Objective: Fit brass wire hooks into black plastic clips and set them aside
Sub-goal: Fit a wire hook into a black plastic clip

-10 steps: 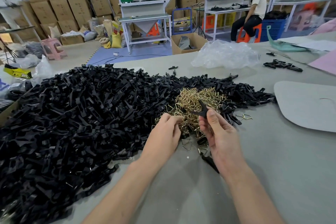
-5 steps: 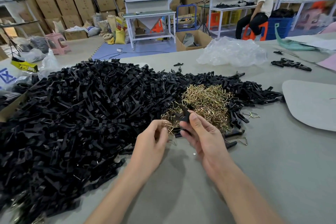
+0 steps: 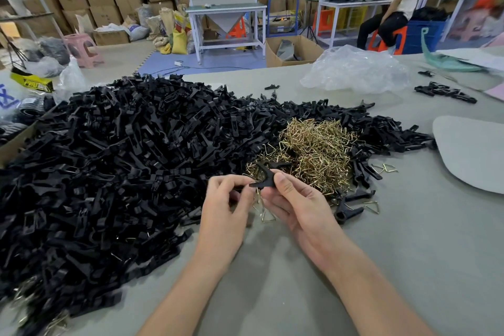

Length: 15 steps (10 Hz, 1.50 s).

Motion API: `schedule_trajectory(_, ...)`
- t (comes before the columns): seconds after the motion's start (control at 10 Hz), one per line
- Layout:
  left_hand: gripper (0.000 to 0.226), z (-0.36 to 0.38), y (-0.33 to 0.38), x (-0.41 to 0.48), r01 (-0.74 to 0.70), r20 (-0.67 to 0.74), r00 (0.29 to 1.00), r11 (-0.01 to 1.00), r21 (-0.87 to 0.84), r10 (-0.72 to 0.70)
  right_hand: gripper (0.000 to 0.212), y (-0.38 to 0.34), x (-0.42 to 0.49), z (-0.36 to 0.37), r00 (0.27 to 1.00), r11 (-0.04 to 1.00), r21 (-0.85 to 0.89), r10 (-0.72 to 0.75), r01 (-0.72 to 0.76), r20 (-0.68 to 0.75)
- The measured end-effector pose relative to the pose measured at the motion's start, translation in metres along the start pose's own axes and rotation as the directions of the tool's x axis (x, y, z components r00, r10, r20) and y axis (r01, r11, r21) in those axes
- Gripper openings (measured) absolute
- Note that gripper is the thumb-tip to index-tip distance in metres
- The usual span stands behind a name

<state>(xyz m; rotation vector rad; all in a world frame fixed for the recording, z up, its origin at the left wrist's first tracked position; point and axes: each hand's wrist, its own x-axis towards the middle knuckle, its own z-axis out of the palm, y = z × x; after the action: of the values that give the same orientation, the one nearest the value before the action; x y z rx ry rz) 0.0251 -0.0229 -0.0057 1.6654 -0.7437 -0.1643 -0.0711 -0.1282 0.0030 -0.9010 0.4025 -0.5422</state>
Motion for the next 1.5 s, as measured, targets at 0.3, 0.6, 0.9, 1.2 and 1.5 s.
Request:
schedule_trajectory(0.3, 0.008, -0.013, 0.006, 0.004, 0.143, -0.072, 0.979, 0.9, -0.411, -0.189, 0.025, -0.003, 0.001, -0.006, 0.999, 0.998, -0.059, 0.004, -0.006, -0.041)
schedule_trajectory(0.6, 0.012, -0.005, 0.013, -0.004, 0.106, -0.024, 0.992, 0.94, -0.325, -0.121, 0.025, 0.002, 0.0, -0.002, 0.998, 0.987, -0.158, -0.007, 0.016, 0.057)
schedule_trajectory(0.9, 0.017, -0.003, 0.017, -0.006, 0.122, -0.105, 0.982, 0.947, -0.297, -0.16, 0.023, 0.004, -0.001, 0.0, 0.998, 0.99, -0.139, -0.012, 0.02, 0.056)
schedule_trajectory(1.2, 0.018, -0.001, 0.018, -0.006, 0.109, -0.1, 0.985, 0.95, -0.293, -0.144, 0.023, 0.007, -0.001, -0.001, 0.999, 0.99, -0.137, -0.035, 0.04, 0.042)
schedule_trajectory(1.5, 0.015, 0.006, 0.016, -0.008, 0.121, -0.108, 0.982, 0.954, -0.273, -0.155, 0.025, 0.01, -0.001, -0.003, 0.998, 0.987, -0.151, -0.056, 0.059, 0.023)
